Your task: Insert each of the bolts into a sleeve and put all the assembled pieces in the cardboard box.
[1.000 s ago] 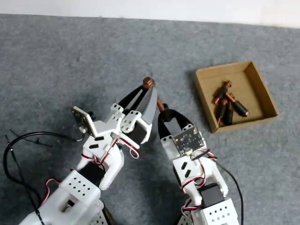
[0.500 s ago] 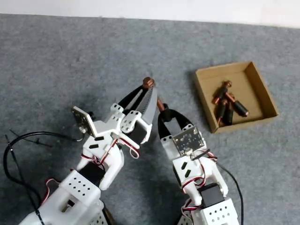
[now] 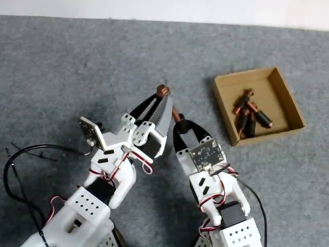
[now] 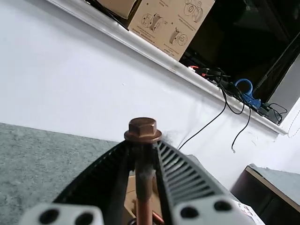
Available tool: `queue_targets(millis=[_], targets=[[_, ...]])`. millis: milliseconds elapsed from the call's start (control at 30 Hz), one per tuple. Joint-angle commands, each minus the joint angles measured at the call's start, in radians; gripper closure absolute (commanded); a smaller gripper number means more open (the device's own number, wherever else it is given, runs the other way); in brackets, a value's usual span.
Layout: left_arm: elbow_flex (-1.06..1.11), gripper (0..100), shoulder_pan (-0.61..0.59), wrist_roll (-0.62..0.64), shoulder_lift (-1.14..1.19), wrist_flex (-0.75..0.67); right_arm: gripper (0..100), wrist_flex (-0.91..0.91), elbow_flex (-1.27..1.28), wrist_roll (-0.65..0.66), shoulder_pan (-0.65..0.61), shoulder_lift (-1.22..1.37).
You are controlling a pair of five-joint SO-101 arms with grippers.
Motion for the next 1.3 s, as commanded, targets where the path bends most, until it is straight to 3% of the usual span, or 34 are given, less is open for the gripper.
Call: queue_targets(millis=[0, 667, 933, 1267], targets=[[-0.008, 99, 0.010, 0.002, -0.019, -0.021, 99.3, 0.001, 0.101, 0.009, -0.010, -0.021], [-0.001, 99, 0.012, 0.000, -0.018, -0.018, 99.3, 0.012, 0.094, 0.009, -0.001, -0.022], [0.012, 99, -0.001, 0.006, -0.018, 0.077, 99.3, 0.012, 0.093, 0.009, -0.008, -0.022], [0.010, 99, 0.016, 0.002, -0.018, 0.080, 99.3, 0.012, 0.101, 0.009, -0.054, -0.022]])
